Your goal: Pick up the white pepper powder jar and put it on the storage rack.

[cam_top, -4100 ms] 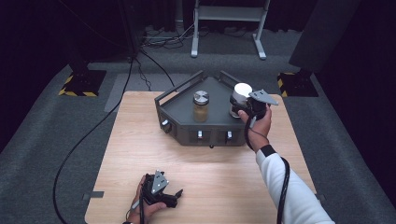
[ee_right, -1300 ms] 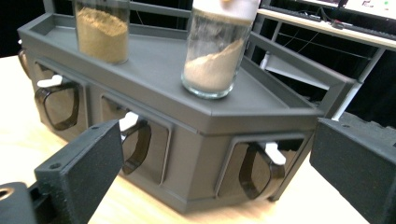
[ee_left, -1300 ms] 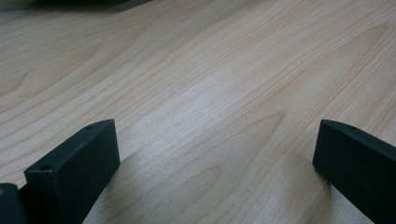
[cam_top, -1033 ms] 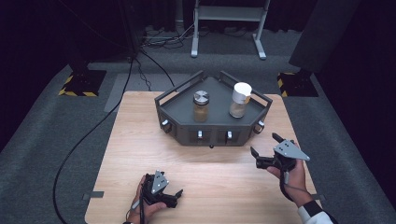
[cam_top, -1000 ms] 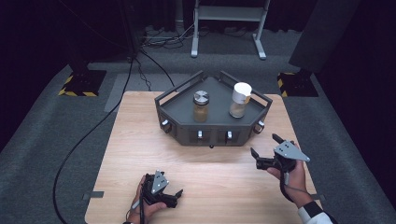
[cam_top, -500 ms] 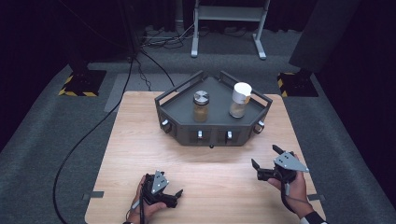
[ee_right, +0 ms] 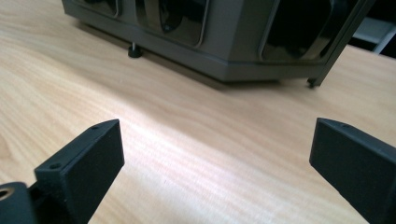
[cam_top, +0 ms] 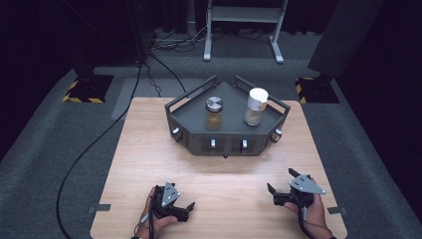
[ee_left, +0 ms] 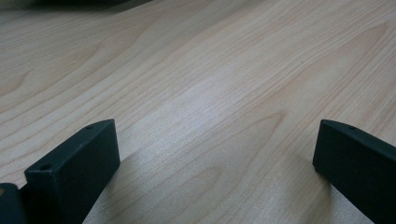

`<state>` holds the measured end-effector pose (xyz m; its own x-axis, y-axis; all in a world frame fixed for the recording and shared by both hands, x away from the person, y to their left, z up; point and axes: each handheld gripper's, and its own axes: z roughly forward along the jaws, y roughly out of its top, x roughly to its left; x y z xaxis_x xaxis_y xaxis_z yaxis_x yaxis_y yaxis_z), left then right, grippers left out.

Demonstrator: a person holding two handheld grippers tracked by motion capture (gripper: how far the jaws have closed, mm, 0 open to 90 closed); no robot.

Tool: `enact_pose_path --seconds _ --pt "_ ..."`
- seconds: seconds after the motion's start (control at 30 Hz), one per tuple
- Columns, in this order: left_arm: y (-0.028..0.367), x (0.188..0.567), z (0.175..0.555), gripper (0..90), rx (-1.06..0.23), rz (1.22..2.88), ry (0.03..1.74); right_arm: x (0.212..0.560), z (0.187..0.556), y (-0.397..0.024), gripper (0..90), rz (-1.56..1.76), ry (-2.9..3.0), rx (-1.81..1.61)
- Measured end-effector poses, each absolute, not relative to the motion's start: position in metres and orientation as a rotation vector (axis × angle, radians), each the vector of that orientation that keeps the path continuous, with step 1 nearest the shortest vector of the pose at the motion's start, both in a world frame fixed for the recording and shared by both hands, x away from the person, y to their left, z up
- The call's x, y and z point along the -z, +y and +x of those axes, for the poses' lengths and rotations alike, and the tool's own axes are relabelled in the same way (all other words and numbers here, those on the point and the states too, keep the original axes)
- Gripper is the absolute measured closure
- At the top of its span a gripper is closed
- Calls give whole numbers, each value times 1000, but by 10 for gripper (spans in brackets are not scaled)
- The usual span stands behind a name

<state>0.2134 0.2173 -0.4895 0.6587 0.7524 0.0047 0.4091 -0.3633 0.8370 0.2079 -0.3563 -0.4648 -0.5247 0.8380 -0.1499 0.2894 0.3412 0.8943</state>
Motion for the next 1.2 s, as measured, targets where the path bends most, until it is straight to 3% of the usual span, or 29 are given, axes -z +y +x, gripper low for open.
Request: enact_pose_path --seconds 1.2 --pt "217 490 214 5 -494 1997 902 486 208 -360 29 1104 2096 -1092"
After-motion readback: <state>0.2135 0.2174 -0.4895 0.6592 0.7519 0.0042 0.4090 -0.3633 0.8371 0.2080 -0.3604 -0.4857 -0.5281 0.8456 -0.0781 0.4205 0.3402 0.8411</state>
